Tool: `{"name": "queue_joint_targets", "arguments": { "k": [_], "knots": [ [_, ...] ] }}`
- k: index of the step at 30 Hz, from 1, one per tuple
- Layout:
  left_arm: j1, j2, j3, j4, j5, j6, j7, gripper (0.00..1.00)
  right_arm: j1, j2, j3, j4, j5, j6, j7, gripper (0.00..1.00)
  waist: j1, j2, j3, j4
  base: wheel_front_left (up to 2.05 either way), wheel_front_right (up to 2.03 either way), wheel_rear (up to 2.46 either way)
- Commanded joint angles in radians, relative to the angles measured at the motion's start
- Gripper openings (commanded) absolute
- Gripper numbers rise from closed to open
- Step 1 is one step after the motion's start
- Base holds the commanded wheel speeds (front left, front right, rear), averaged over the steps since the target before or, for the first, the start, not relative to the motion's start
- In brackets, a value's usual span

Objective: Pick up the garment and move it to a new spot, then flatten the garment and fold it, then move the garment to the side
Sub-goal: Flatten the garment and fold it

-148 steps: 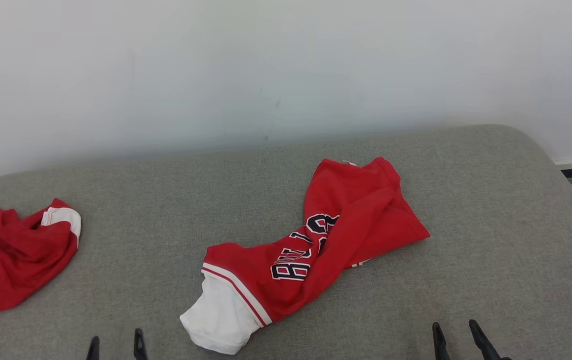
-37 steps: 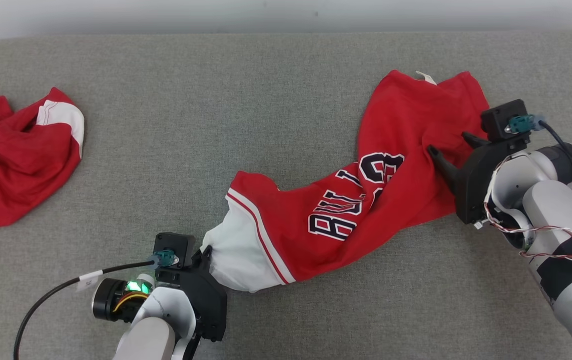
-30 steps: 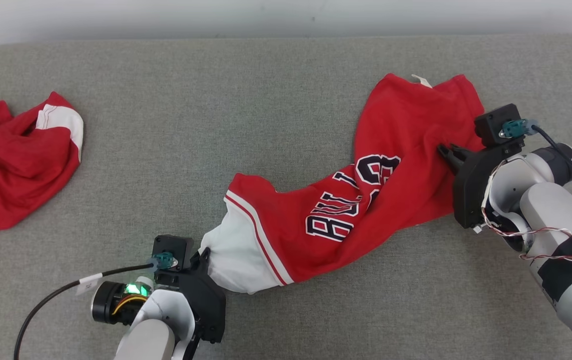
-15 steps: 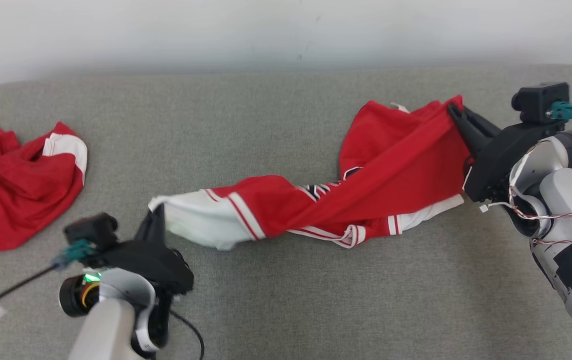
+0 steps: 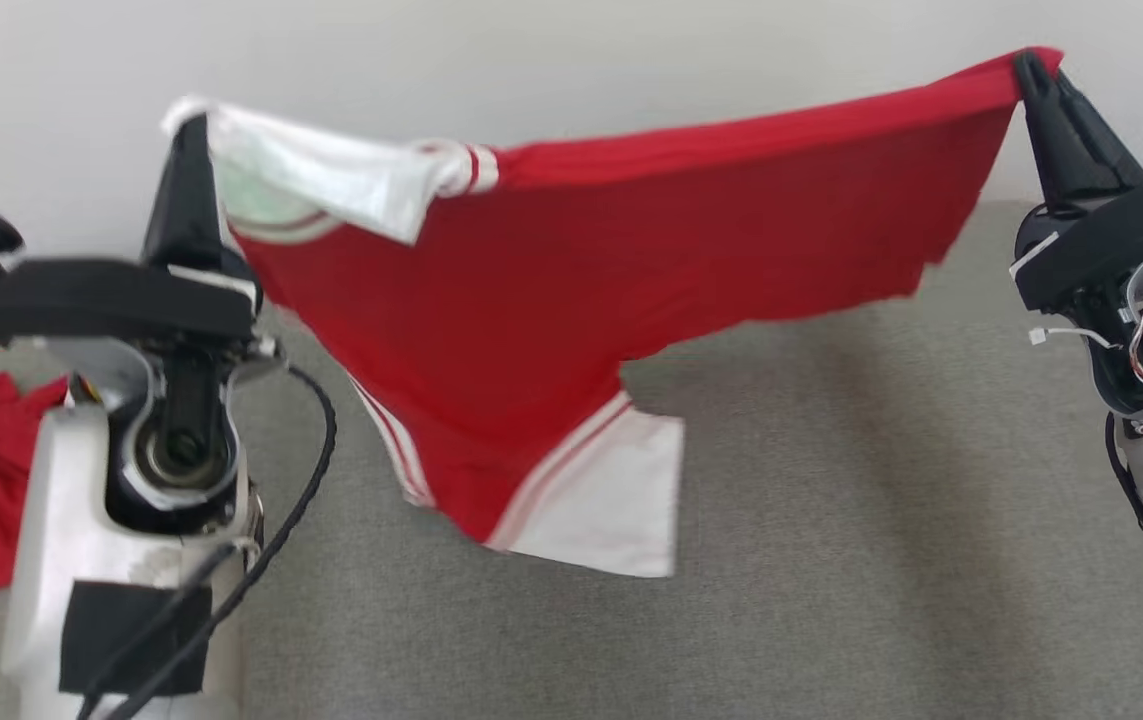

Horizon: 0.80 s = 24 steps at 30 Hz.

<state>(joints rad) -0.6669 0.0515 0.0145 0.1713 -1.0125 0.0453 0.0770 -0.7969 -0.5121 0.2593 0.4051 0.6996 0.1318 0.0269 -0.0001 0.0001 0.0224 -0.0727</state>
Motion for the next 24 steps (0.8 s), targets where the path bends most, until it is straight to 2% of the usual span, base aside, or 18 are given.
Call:
{"name": "queue_joint_targets", "arguments": {
  "k": [1,6,13,24],
  "knots": [
    [-0.021,-0.001,-0.002,-0.013,-0.013,0.005,0.01,0.0,0.018,0.013,-0.011,-0.015,-0.011,-0.002,0.004,0.0,0.0001,-0.0001,-0.028,-0.029,0.0,0.0,0.0],
    [-0.094,-0.001,-0.017,-0.065,-0.048,0.034,0.046,0.0,0.029,0.046,-0.077,-0.088,-0.043,-0.002,0.023,0.0,0.0001,-0.0001,-0.036,-0.054,0.0,0.0,0.0],
    [-0.194,-0.001,-0.029,-0.123,-0.115,0.084,0.038,0.0,0.039,0.087,-0.147,-0.176,-0.075,-0.002,0.062,0.0,0.0001,-0.0001,-0.036,-0.079,0.0,0.0,0.0],
    [-0.302,0.005,-0.061,-0.149,-0.099,0.127,0.034,0.0,0.063,0.113,-0.173,-0.286,-0.078,-0.002,0.105,0.0,0.0001,-0.0001,-0.028,-0.095,0.0,0.0,0.0]
  ]
}}
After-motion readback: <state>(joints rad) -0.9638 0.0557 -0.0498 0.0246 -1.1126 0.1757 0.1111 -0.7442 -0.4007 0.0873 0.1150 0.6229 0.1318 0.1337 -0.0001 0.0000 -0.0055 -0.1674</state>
